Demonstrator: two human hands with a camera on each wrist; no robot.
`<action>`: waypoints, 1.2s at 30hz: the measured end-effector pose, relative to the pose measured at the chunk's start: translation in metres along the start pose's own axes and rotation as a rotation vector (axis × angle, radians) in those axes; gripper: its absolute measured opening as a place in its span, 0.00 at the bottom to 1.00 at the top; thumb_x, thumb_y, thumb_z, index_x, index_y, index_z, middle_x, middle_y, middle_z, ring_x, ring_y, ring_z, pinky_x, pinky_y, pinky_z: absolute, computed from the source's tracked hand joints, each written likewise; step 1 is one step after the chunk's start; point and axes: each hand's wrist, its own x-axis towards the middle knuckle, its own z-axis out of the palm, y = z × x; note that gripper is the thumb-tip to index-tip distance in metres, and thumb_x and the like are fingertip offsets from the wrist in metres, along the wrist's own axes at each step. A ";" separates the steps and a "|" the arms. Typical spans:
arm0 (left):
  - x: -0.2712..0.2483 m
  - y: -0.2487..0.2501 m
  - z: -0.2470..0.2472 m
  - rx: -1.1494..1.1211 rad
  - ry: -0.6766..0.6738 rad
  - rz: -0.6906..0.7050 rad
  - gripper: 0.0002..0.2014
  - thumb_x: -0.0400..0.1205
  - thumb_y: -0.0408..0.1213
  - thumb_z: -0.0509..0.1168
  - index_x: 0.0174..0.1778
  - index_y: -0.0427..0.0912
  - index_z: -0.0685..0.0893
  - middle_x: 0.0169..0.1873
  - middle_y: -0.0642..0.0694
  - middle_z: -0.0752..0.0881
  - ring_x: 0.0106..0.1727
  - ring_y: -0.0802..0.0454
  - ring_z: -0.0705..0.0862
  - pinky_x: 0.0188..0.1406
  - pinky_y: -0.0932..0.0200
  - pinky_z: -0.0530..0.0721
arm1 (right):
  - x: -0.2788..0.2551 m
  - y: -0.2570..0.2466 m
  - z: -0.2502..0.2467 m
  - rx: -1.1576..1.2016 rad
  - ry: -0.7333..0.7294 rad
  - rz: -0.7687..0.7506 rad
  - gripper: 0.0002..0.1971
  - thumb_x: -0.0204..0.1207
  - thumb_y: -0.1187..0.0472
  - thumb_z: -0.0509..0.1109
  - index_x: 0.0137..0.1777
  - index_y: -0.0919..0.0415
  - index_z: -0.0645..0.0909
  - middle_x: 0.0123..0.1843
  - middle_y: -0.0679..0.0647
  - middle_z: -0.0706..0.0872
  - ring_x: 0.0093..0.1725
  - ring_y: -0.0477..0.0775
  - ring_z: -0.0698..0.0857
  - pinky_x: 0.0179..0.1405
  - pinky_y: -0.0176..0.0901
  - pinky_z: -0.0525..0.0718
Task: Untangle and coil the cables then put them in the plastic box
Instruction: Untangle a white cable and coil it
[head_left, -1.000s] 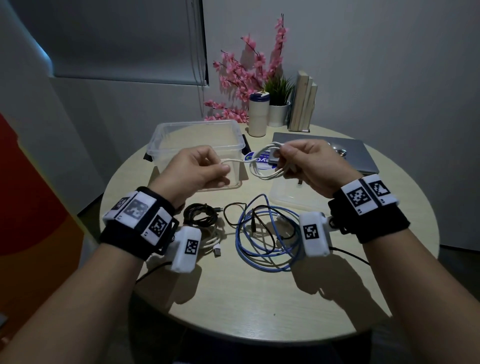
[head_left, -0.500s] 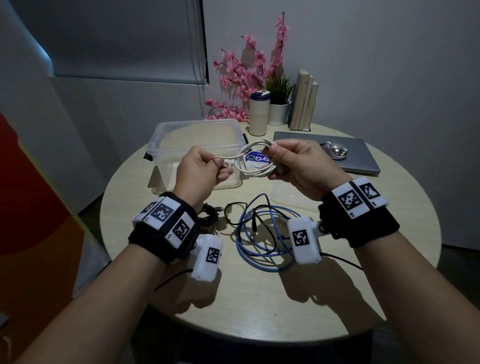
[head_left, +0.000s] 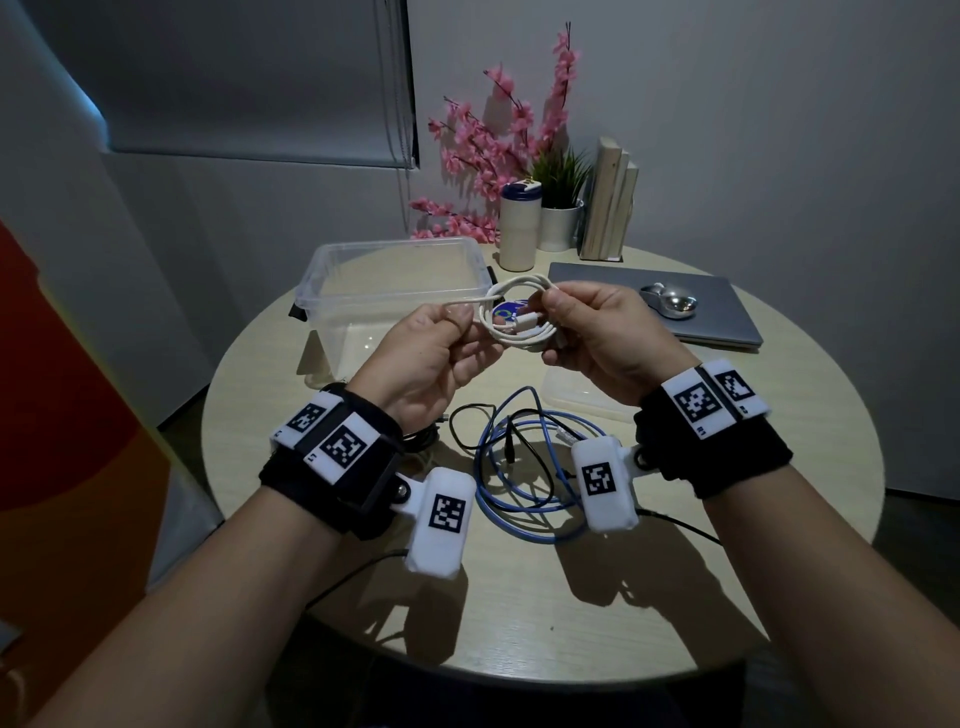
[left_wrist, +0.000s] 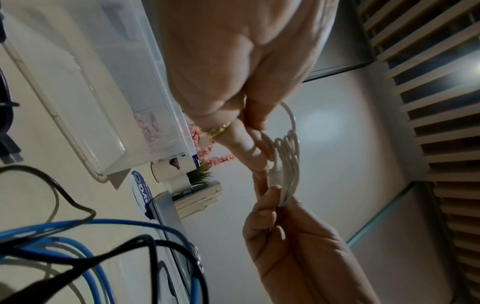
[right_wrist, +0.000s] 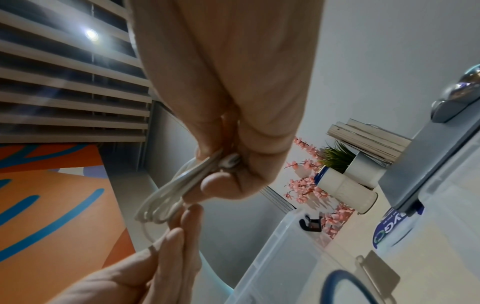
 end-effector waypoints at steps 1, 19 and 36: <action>-0.001 0.000 0.000 -0.011 -0.010 -0.008 0.07 0.87 0.31 0.54 0.45 0.36 0.75 0.27 0.45 0.88 0.28 0.55 0.87 0.34 0.63 0.89 | 0.000 -0.001 0.000 0.003 -0.001 -0.004 0.08 0.82 0.64 0.62 0.48 0.66 0.82 0.41 0.61 0.85 0.31 0.49 0.83 0.28 0.36 0.83; -0.004 -0.006 -0.001 0.040 -0.039 0.002 0.06 0.83 0.26 0.61 0.41 0.37 0.80 0.27 0.47 0.88 0.25 0.58 0.85 0.26 0.70 0.84 | -0.005 -0.007 0.003 0.171 -0.078 -0.022 0.11 0.83 0.64 0.59 0.46 0.64 0.82 0.37 0.57 0.89 0.34 0.50 0.87 0.29 0.37 0.84; -0.007 -0.006 -0.006 0.706 -0.126 0.066 0.06 0.79 0.24 0.67 0.43 0.38 0.86 0.36 0.42 0.87 0.28 0.59 0.86 0.30 0.69 0.84 | -0.003 0.004 0.010 0.067 -0.015 -0.039 0.09 0.81 0.63 0.63 0.45 0.65 0.84 0.32 0.52 0.87 0.30 0.47 0.78 0.30 0.35 0.80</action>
